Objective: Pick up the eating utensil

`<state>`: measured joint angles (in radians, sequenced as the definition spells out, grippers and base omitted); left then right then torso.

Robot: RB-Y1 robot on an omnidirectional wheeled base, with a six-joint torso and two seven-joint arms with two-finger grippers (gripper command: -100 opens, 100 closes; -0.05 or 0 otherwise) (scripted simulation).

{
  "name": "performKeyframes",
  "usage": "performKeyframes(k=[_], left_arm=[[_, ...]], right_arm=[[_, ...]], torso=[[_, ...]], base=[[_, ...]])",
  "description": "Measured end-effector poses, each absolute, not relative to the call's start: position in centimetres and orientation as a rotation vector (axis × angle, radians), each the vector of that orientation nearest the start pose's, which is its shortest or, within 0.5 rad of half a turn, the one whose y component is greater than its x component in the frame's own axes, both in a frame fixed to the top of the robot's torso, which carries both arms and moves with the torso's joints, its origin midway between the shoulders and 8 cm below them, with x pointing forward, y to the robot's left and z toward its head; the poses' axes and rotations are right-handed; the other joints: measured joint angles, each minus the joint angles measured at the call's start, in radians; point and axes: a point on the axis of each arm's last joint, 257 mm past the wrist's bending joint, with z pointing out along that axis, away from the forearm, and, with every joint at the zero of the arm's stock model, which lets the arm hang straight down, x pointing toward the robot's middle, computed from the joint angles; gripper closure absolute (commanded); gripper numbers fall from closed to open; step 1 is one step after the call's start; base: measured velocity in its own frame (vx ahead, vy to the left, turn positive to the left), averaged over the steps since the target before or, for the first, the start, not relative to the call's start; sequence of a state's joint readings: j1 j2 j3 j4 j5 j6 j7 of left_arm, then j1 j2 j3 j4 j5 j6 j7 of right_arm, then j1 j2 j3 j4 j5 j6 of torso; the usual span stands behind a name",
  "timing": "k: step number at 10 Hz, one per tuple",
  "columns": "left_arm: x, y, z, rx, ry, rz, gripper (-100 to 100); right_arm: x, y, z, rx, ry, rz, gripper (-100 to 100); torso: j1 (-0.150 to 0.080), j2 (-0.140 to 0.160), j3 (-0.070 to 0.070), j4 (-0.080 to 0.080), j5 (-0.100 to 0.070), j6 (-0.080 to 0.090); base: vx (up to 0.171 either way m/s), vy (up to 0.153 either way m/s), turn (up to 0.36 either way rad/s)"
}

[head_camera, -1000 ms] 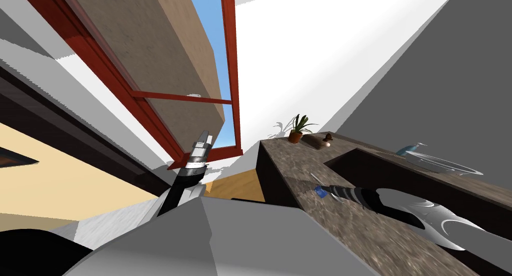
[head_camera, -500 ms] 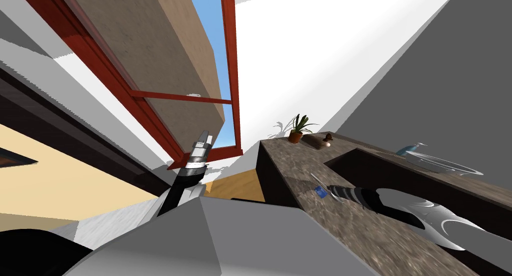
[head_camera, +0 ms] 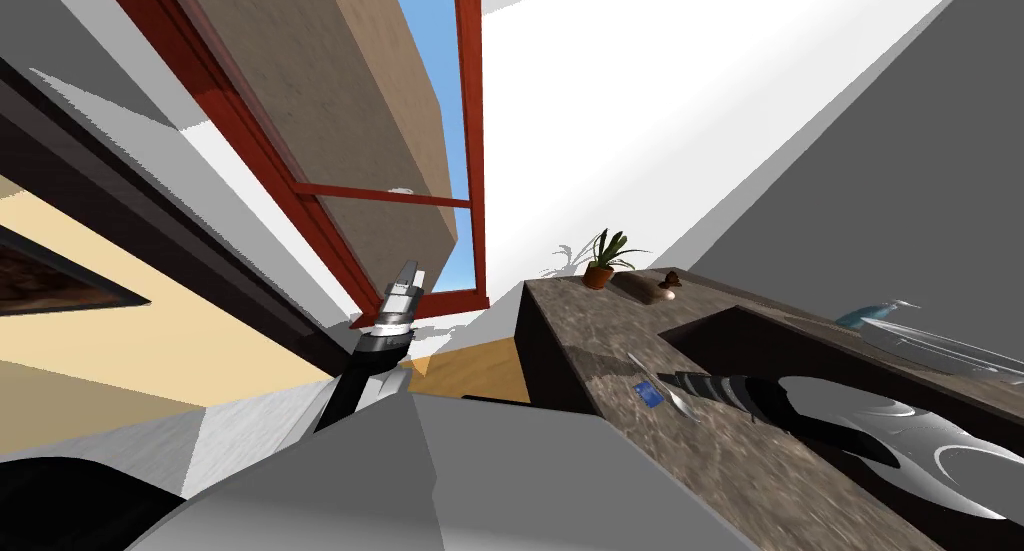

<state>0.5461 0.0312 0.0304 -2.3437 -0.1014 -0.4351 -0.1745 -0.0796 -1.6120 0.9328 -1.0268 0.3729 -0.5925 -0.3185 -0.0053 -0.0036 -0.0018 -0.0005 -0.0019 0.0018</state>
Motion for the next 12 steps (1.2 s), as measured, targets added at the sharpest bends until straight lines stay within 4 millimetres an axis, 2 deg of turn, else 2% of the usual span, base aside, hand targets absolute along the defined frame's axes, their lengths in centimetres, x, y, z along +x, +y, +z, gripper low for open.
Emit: performKeyframes(k=[3, 7, 10, 11, 12], left_arm=[[34.0, 27.9, 2.5, -0.528, 0.760, -1.018, 0], [34.0, 27.9, 2.5, -0.528, 0.760, -1.018, 0], [34.0, 27.9, 2.5, -0.529, 0.760, -1.018, 0], [34.0, 27.9, 2.5, -0.529, 0.760, -1.018, 0], [34.0, 27.9, 2.5, -0.529, 0.760, -1.018, 0]], right_arm=[[25.8, -66.8, -30.0, -0.036, 2.711, -0.009, -100], [21.3, -65.8, -31.2, 0.002, 2.822, 0.070, -100], [18.9, -64.8, -32.3, 0.039, 2.888, 0.147, -100], [18.7, -64.7, -32.4, 0.042, 2.891, 0.152, 0], [18.8, -64.7, -32.4, 0.042, 2.891, 0.152, -100]], torso=[[0.000, -0.002, -0.001, 0.000, 0.000, 0.000], [-0.001, -0.004, -0.002, -0.001, -0.001, 0.001], [0.002, -0.005, -0.003, -0.001, 0.000, 0.001], [0.002, -0.004, -0.002, -0.001, 0.000, 0.001], [0.002, -0.002, -0.001, -0.001, 0.000, 0.001]], base=[[0.004, -0.041, 0.184], [0.036, -0.044, 0.136], [0.037, -0.009, 0.065], [0.000, 0.000, 0.000], [0.096, 0.033, -0.234]])
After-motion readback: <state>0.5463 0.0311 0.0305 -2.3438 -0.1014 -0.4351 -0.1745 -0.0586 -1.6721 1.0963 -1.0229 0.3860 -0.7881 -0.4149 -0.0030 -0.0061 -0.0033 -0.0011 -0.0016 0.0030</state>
